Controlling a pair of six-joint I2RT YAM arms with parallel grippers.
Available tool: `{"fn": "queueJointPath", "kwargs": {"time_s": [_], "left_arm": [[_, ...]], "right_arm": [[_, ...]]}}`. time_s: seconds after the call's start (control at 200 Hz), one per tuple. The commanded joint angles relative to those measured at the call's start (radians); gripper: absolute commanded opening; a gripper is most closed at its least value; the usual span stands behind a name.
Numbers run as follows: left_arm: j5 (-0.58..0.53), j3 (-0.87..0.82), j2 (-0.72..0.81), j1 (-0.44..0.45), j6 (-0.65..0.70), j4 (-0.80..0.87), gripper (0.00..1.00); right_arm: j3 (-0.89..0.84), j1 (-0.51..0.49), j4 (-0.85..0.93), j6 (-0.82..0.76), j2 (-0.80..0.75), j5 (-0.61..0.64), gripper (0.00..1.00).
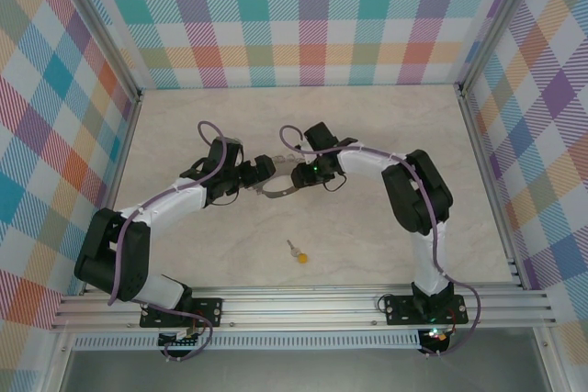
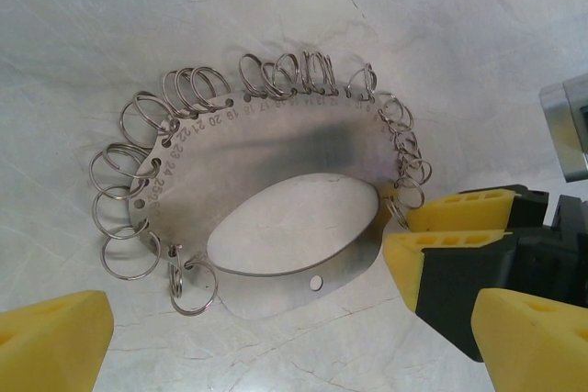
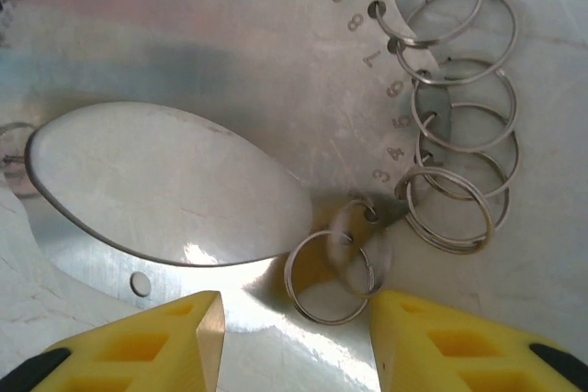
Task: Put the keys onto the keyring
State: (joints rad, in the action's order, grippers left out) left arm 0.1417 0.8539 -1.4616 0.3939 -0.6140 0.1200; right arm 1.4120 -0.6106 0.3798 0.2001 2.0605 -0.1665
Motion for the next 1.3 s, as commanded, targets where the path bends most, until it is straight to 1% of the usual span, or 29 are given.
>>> {"fn": "queueJointPath", "kwargs": {"time_s": [0.0, 0.42, 0.94, 1.13, 1.295], "left_arm": [[0.012, 0.0, -0.01, -0.013, -0.009, -0.026, 1.0], [0.008, -0.008, 0.002, -0.014, -0.005, -0.022, 1.0], [0.012, -0.006, 0.004, -0.013, -0.006, -0.023, 1.0], [0.012, -0.006, 0.003, -0.013, -0.006, -0.024, 1.0], [0.015, -0.004, 0.005, -0.013, -0.004, -0.02, 1.0]], "right_arm": [[0.034, -0.006, 0.021, -0.027, 0.02, 0.014, 0.47], [0.087, -0.006, 0.056, -0.083, 0.059, 0.057, 0.46], [0.094, -0.006, 0.061, -0.112, 0.066, 0.084, 0.34], [0.116, -0.005, 0.064, -0.121, 0.076, 0.07, 0.26], [0.124, -0.006, 0.071, -0.131, 0.078, 0.06, 0.12]]}}
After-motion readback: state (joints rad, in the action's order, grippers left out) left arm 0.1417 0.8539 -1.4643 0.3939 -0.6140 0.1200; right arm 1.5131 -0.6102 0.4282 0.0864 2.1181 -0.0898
